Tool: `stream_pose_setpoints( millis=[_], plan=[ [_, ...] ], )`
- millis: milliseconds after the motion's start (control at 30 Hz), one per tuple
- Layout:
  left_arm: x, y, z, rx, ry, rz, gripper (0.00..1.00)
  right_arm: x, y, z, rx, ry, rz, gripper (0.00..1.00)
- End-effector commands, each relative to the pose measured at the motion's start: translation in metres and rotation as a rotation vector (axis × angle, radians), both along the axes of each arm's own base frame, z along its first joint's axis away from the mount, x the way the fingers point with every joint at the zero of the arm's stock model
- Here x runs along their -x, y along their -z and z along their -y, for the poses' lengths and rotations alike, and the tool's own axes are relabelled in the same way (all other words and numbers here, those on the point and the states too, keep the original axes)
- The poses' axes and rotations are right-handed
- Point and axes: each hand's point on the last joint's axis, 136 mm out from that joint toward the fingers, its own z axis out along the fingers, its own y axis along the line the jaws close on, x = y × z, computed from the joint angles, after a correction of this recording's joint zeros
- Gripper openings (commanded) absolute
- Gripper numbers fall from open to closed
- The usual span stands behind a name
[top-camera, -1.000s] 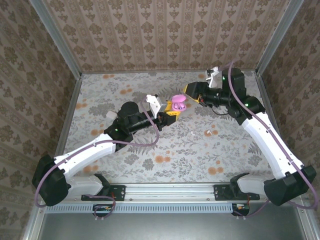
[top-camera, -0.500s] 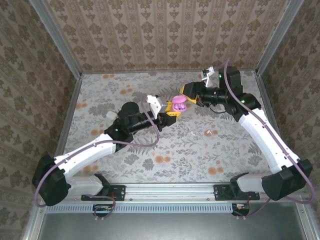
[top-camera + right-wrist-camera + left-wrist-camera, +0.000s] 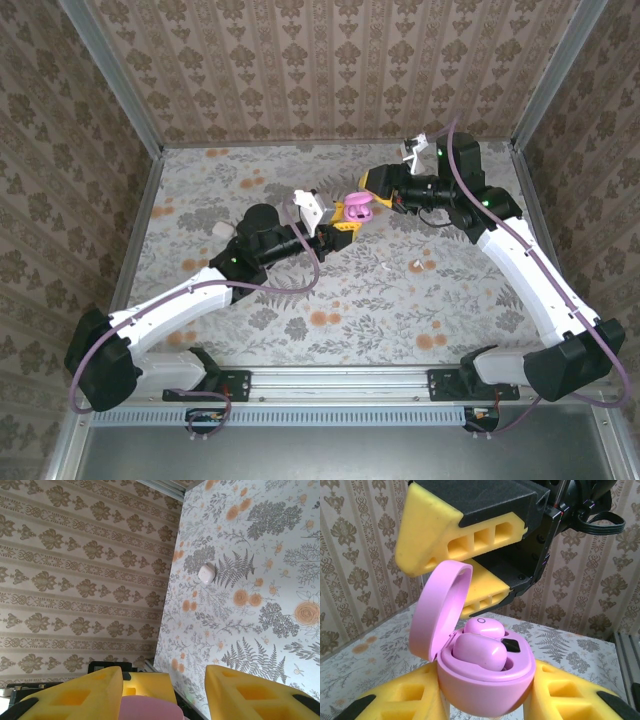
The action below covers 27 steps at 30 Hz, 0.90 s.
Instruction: Insert wireless bluetooth earbuds into charging case
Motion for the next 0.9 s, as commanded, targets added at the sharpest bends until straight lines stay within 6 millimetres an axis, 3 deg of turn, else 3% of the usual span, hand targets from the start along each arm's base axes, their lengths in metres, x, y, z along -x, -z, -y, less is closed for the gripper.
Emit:
stream_pose_setpoints(
  millis=[0,600,867],
  plan=[
    [0.000,-0.028,0.002,0.052,-0.005,0.060,0.36,0.012,-0.012,-0.002,-0.018,-0.035,0.029,0.49],
    [-0.007,-0.028,-0.001,0.057,-0.047,0.066,0.36,0.023,-0.008,0.001,-0.006,-0.049,0.041,0.49],
    [-0.007,-0.031,-0.002,0.062,-0.049,0.072,0.36,0.025,-0.008,0.001,-0.043,-0.053,0.039,0.54]
  ],
)
